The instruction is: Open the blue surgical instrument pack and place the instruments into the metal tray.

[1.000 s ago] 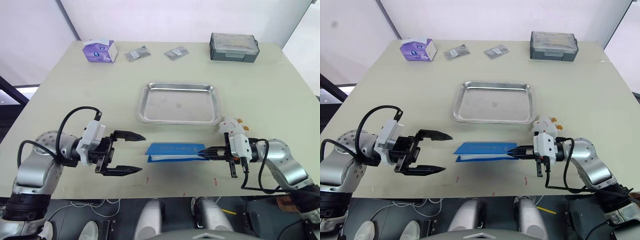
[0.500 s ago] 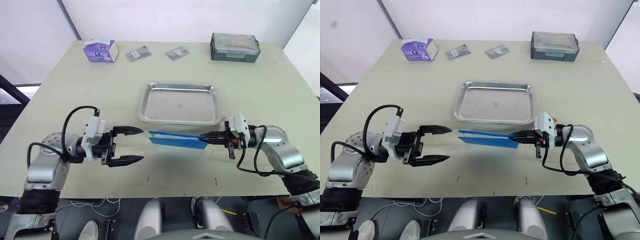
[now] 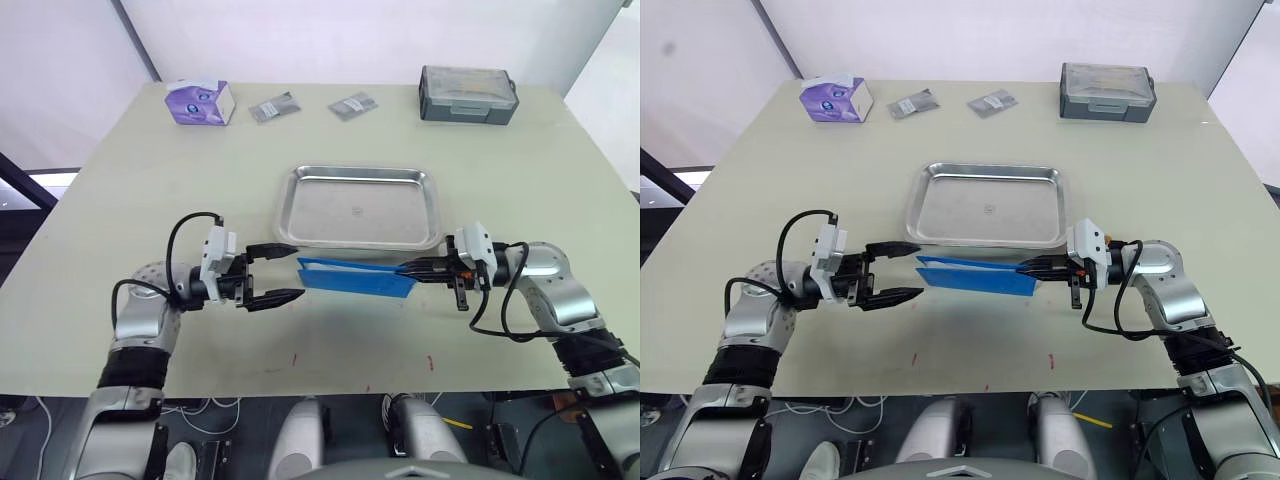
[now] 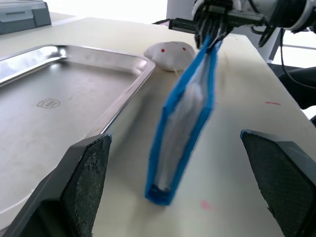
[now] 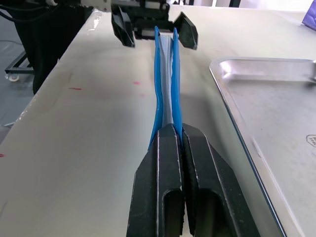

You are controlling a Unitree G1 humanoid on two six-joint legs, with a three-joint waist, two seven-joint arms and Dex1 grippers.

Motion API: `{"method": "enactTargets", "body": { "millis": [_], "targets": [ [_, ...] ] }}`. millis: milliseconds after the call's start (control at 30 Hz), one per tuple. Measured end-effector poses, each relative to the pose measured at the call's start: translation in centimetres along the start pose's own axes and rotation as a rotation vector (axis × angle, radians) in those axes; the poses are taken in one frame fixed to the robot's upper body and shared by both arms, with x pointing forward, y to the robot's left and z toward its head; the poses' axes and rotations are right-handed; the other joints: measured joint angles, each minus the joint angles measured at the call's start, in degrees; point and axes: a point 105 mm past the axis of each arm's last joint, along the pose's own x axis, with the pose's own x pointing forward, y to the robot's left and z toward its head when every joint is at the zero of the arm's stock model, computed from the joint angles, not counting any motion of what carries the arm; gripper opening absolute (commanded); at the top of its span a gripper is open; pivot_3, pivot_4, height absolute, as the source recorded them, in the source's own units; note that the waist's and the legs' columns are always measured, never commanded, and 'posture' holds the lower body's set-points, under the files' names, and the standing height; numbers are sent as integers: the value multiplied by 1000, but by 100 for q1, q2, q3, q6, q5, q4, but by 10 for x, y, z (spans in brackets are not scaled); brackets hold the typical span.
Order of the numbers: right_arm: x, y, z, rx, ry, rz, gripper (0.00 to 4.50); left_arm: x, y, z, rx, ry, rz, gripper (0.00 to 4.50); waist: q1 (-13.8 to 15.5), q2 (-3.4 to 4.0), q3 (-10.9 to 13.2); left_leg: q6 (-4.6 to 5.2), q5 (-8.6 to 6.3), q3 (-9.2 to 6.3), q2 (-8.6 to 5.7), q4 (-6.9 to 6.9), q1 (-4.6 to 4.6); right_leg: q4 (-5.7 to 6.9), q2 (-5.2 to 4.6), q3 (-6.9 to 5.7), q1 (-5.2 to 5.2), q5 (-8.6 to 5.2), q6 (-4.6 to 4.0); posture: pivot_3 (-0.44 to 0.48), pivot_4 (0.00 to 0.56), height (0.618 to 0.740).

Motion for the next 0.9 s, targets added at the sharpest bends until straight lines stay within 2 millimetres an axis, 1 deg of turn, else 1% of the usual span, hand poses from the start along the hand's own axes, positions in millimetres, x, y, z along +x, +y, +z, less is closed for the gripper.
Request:
{"method": "enactTargets", "body": {
  "millis": [67,167,233,267,300,333,367,433,600,633,800,867,900],
  "targets": [
    [0,0,0,0,-1,2,52,7,-1,-4,-6,-3,-24,4500,-7,0,0,0,0,0,0,0,0,1,1,0,0,0,0,0,150,731],
    [0,0,0,-2,3,0,52,12,-1,-11,-1,29,-53,4500,-3,0,0,0,0,-1,0,0,0,4,1,-1,0,0,0,0,150,731],
    [0,-1,0,-3,5,-1,52,13,2,-12,3,40,-53,4500,-2,0,0,0,0,-1,0,1,0,4,1,-1,0,0,0,0,150,731],
    [0,-1,0,-4,8,-2,0,14,7,-9,15,38,-56,3887,-1,0,0,0,0,-1,0,1,0,4,1,-1,0,0,0,0,150,731],
    [0,-1,0,-4,8,-2,0,14,8,-8,19,39,-57,3824,-2,0,0,0,0,-1,-1,1,0,4,1,-1,0,0,0,0,150,731],
    [0,-1,0,-4,9,-2,0,15,8,-7,23,38,-59,3469,-3,0,0,0,0,-1,0,1,0,4,1,-1,0,0,0,0,150,731],
    [1,-1,0,-4,9,-3,0,15,11,-5,28,35,-61,2984,-7,0,0,0,0,-1,0,1,0,5,1,0,0,0,0,0,150,731],
    [0,-2,0,-5,9,-6,0,16,11,-5,22,32,-66,2382,-8,0,0,0,0,-1,0,1,1,5,1,0,-1,0,0,0,150,731],
    [-1,-4,0,4,15,-28,0,20,6,-8,-4,43,-105,390,-1,0,0,0,0,-2,-1,1,0,5,0,0,-1,0,0,0,150,731],
    [-1,-5,-1,7,23,-40,0,21,3,-9,-3,50,-122,126,-1,0,0,0,0,-2,-1,1,0,5,0,0,-1,0,0,0,150,731],
    [-1,-4,-1,25,27,-47,0,20,-1,-9,-16,52,-137,126,1,0,0,0,0,-3,-1,1,-1,4,-1,-1,-1,0,0,0,150,731],
    [-2,-3,0,36,32,-41,651,19,-3,-9,-20,51,-141,0,2,1,0,0,0,-4,-1,0,-1,4,-1,-1,-1,0,0,0,150,731],
    [-4,-1,2,38,38,-40,808,19,-4,-10,-23,48,-143,0,2,0,0,0,0,-3,-1,1,-1,4,-2,-1,-1,0,0,0,150,731]
  ]
}}
